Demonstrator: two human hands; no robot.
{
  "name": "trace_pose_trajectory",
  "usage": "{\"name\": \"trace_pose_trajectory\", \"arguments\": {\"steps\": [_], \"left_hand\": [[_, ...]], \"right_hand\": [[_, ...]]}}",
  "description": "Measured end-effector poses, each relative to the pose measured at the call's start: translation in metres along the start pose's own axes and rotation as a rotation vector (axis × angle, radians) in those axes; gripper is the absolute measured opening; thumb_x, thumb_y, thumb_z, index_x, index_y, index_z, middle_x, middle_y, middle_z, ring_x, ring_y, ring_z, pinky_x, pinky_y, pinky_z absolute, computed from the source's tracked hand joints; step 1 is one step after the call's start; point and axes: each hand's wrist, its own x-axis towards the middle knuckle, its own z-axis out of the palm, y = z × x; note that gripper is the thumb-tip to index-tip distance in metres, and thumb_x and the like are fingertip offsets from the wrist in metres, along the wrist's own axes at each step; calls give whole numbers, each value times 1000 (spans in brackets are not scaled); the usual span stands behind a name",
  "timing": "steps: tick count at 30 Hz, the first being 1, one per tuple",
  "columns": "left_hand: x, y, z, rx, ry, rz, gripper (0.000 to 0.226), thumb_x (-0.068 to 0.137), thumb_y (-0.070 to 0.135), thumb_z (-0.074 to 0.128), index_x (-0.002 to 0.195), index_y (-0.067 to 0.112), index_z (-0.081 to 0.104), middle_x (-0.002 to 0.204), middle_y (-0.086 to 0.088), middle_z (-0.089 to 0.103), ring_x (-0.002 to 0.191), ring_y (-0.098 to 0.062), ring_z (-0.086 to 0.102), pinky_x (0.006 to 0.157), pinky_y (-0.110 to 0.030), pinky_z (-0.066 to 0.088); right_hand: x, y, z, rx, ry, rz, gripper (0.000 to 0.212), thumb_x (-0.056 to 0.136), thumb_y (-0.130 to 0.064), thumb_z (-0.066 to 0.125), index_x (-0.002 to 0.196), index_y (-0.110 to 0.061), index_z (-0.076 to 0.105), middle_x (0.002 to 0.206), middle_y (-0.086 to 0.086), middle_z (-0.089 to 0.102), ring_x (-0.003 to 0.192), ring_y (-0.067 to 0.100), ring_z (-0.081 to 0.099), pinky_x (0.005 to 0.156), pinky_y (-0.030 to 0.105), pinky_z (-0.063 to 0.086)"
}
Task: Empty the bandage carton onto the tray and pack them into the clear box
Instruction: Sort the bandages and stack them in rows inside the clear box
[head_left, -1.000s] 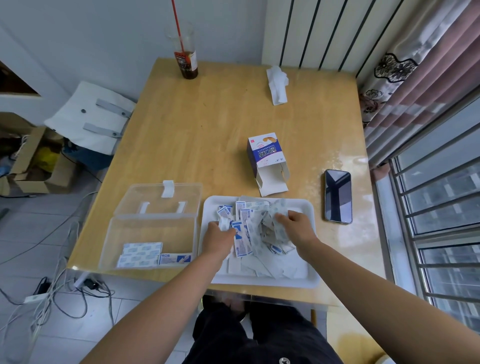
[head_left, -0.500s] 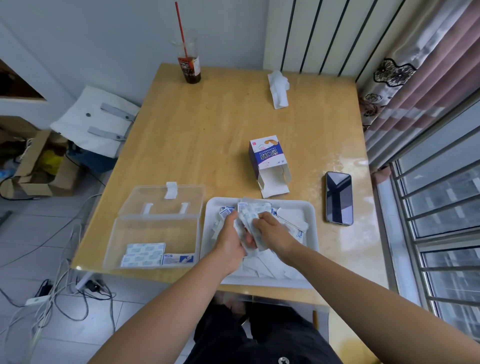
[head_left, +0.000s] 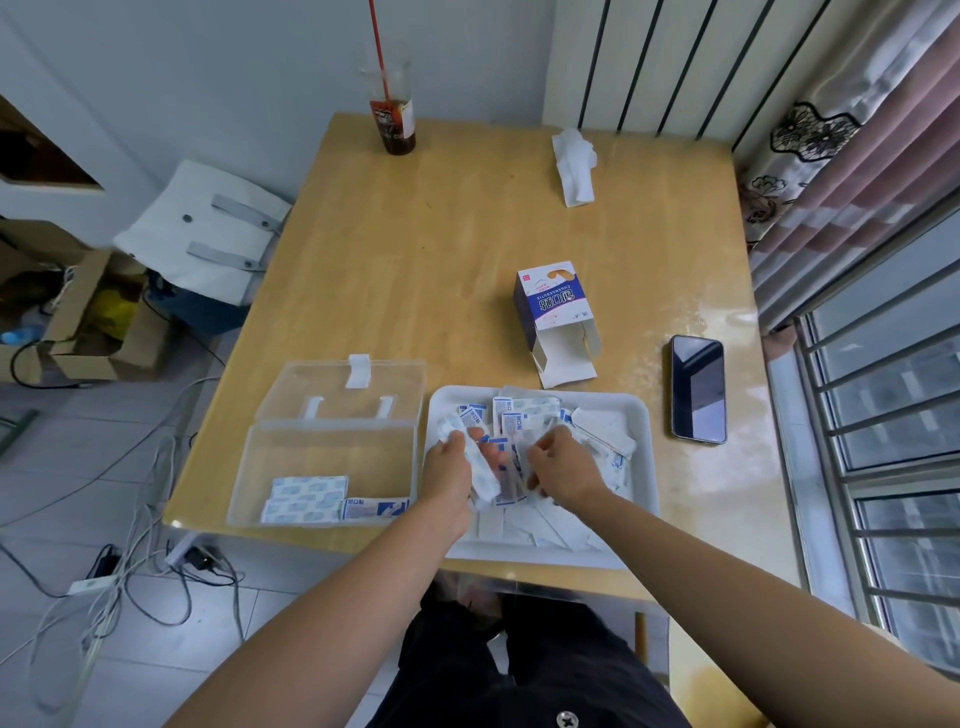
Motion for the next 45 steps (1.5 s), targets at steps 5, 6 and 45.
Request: {"name": "trace_pose_trajectory", "arguments": {"steps": [5,6,45], "left_hand": [[-4,3,-7,4,-27,-29,44,102,41,31,77,12,51,49,1,33,45,-17,29,42,-25,41],[-4,2,-8,26,-28,-31,44,102,42,30,77,12,51,49,1,33,45,-17,28,41,-25,40],[4,-22,-20,898,-136,462,24,86,6,63,106,20,62,103,-3,57,77,-12,55,67,-20,44]], "right_hand": [[11,22,-2,-249,94,86,34,83,-41,64,68,-17,46,59,-2,49,54,16,47,51,25,33],[12,23,-1,-271,89,91,36,81,-46,66,69,-17,48,60,-3,50,56,16,48,51,25,33],[-16,31,-15,-538,57,-442,9,86,-24,57,86,-15,57,88,5,63,80,24,56,59,30,40]]}}
